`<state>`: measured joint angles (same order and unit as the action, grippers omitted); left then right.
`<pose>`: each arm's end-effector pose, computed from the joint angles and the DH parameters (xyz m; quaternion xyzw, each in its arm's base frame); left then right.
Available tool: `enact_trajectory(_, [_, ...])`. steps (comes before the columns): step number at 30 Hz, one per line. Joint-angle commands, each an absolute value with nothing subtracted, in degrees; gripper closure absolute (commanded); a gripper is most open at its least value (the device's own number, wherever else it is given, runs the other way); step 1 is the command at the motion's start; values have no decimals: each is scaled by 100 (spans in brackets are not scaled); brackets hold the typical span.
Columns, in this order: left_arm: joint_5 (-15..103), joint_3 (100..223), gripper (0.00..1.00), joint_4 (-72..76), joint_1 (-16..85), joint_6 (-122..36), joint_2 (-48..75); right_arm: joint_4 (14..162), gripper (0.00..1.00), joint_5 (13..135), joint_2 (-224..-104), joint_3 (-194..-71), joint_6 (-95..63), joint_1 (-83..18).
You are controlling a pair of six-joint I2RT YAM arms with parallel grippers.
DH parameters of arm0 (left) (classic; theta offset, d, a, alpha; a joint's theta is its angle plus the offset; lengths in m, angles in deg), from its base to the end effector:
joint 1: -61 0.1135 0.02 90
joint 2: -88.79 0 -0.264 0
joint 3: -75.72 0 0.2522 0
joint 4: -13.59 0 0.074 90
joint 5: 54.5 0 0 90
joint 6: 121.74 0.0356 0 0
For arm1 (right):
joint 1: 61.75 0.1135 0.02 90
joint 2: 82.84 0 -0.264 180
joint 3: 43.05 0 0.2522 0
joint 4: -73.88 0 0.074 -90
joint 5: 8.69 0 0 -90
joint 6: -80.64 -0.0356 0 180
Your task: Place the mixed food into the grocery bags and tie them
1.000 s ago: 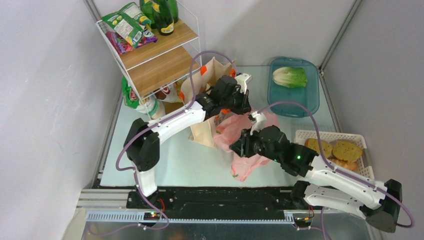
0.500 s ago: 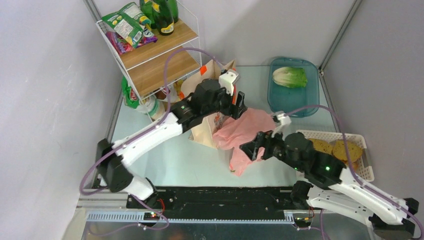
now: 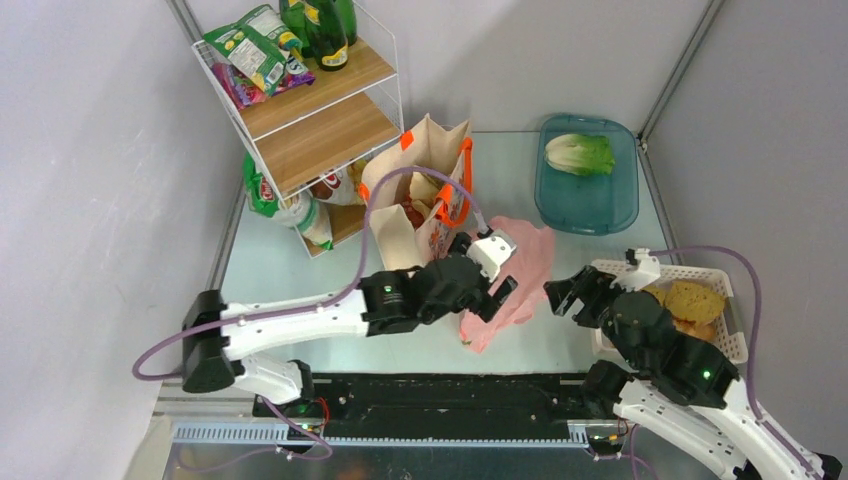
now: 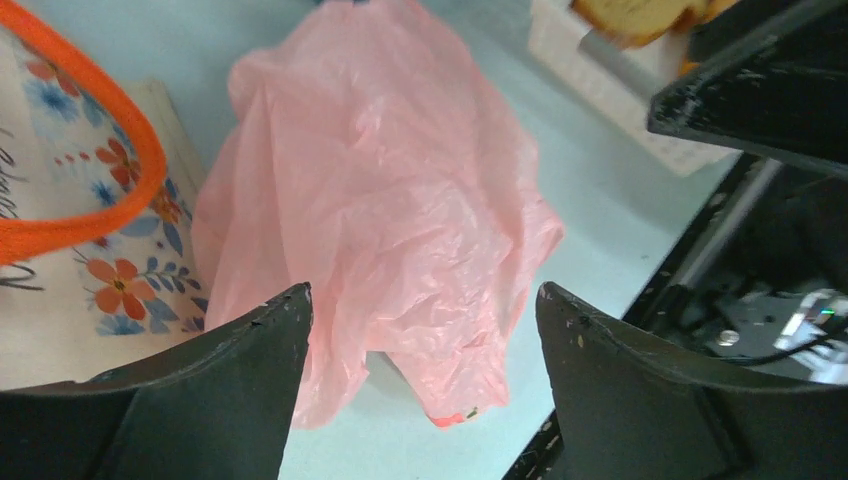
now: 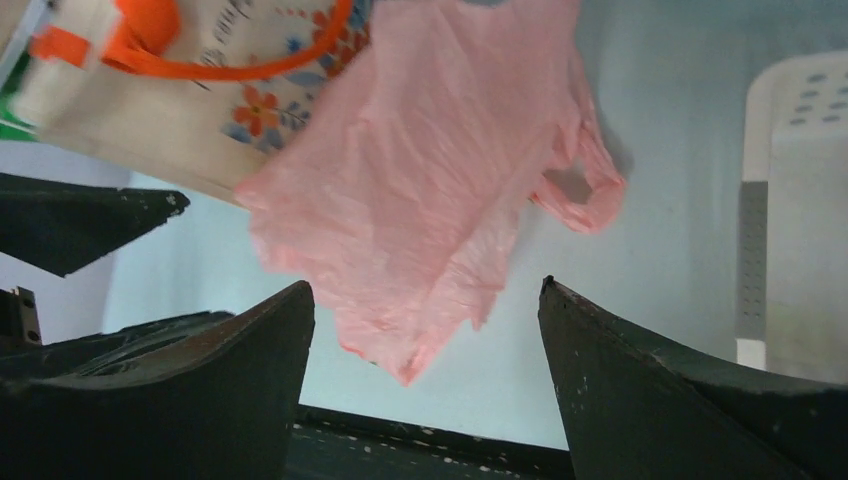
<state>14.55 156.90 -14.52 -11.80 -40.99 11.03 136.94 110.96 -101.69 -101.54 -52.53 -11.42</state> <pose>0.1048 -0.2955 0.3417 0.3526 0.7555 -0.2328 0.5008 0.0523 0.0355 0.3180 0.0897 0.8153 0.2399 0.5193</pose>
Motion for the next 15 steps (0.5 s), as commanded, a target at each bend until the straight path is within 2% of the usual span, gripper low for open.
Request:
enact_trajectory(1, [648, 15634, 12, -1453, -1175, -4278, 599, 13543, 12, 11128, -10313, -9571, -5619, -1182])
enact_trajectory(8, [905, 15393, 13, -1479, -593, -4685, 336, 12381, 11, 10797, -10665, -8769, -5661, -1576])
enact_trajectory(12, [1129, 15093, 13, -1481, -120, -4738, 396, 11440, 12, 10006, -11202, -8434, -5576, -2206])
enact_trajectory(15, [1351, 14947, 14, -1471, 229, -4754, 387, 10328, 14, 8923, -11526, -8113, -5521, -2643])
